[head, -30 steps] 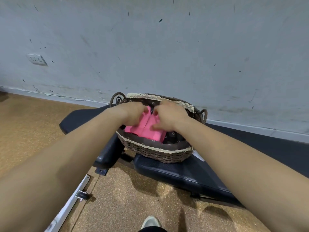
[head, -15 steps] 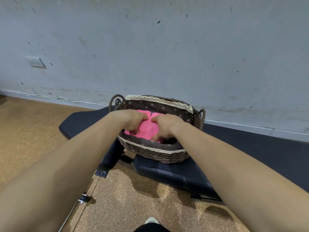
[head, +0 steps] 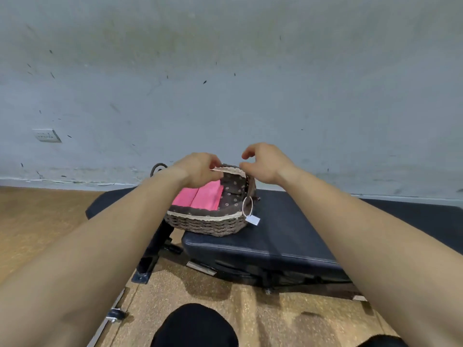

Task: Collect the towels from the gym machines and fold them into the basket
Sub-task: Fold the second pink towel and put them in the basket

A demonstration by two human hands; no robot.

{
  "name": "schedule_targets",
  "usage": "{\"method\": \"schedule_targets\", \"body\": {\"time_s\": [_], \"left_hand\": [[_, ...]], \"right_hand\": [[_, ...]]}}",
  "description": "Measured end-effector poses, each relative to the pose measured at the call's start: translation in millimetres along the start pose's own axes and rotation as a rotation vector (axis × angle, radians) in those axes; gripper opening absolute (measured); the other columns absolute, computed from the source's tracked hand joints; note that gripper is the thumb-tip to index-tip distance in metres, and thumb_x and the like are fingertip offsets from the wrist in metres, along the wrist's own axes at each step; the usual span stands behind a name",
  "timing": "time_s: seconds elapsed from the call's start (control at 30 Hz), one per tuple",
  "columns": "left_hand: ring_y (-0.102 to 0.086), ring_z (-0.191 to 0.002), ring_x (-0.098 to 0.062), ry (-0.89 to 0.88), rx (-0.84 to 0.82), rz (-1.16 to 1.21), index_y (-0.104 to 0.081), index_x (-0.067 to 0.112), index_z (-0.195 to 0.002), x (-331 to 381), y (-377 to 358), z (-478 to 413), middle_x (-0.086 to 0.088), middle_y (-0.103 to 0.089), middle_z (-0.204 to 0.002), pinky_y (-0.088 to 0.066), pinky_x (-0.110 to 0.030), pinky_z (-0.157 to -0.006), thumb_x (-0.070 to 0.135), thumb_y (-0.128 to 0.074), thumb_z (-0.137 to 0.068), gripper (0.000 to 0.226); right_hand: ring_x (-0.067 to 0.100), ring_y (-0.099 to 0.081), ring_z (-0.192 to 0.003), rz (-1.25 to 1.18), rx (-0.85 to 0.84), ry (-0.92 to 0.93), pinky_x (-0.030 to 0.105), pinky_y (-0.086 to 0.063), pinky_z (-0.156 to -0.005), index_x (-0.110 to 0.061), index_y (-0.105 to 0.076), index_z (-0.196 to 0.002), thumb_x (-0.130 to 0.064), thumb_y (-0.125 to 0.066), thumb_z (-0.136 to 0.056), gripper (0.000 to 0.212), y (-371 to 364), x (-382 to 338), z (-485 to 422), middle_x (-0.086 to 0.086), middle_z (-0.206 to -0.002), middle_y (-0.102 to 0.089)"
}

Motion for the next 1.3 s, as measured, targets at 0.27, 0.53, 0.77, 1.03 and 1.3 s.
{"method": "schedule_targets", "body": {"time_s": [0.27,0.53,0.77,1.03,1.3], "left_hand": [[-0.054,-0.126,-0.02,-0.164,-0.004,-0.061,-0.052,0.024,-0.137,143.3,-25.7,7.4,0.002,-0.057,-0.139,-0.044,-0.039,-0.106,0.04,-0.055,-0.094,0.046],[-0.048,-0.131,-0.022,-0.318,-0.066,-0.122,-0.046,0.026,-0.141,256.3,-102.5,-24.3,0.003,-0.048,-0.145,-0.044,-0.041,-0.103,0.04,-0.053,-0.096,0.048],[-0.043,-0.134,-0.025,-0.329,-0.132,-0.117,-0.039,0.025,-0.147,286.6,-182.9,-130.3,0.001,-0.04,-0.15,-0.04,-0.04,-0.104,0.043,-0.052,-0.097,0.055],[-0.049,-0.128,-0.03,-0.222,-0.242,-0.062,-0.046,0.016,-0.142,268.7,-211.3,-227.9,-0.009,-0.049,-0.142,-0.042,-0.04,-0.105,0.039,-0.052,-0.095,0.052],[-0.057,-0.114,-0.033,-0.212,-0.419,-0.056,-0.058,0.012,-0.13,324.8,-136.4,-194.2,-0.014,-0.06,-0.128,-0.047,-0.04,-0.097,0.034,-0.054,-0.094,0.042]], "right_hand": [[0.025,-0.051,-0.129,0.092,0.017,-0.244,0.036,-0.044,-0.103,-0.018,-0.053,-0.138,-0.034,-0.058,-0.092,0.049,59.3,124.0,103.5,0.003,-0.144,-0.051],[0.028,-0.051,-0.126,0.079,0.021,-0.461,0.041,-0.046,-0.103,-0.017,-0.05,-0.139,-0.038,-0.059,-0.091,0.053,71.8,256.2,165.3,0.008,-0.142,-0.048],[0.031,-0.043,-0.13,0.202,-0.036,-0.51,0.044,-0.044,-0.103,-0.018,-0.046,-0.142,-0.04,-0.057,-0.092,0.057,48.3,356.9,113.3,0.007,-0.142,-0.046],[0.034,-0.041,-0.133,0.202,-0.133,-0.606,0.046,-0.042,-0.105,-0.015,-0.044,-0.142,-0.037,-0.051,-0.094,0.054,38.1,409.5,32.5,0.011,-0.143,-0.045],[0.033,-0.037,-0.136,0.174,-0.326,-0.594,0.047,-0.038,-0.106,-0.015,-0.04,-0.147,-0.044,-0.051,-0.094,0.062,111.0,363.6,60.8,0.01,-0.147,-0.041]]}}
Point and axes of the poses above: each hand's wrist, its own z-axis away from the middle knuckle, its own y-axis out of the back of the hand, x = y × z, the point moved 9 cm from there along -z, towards the middle knuckle
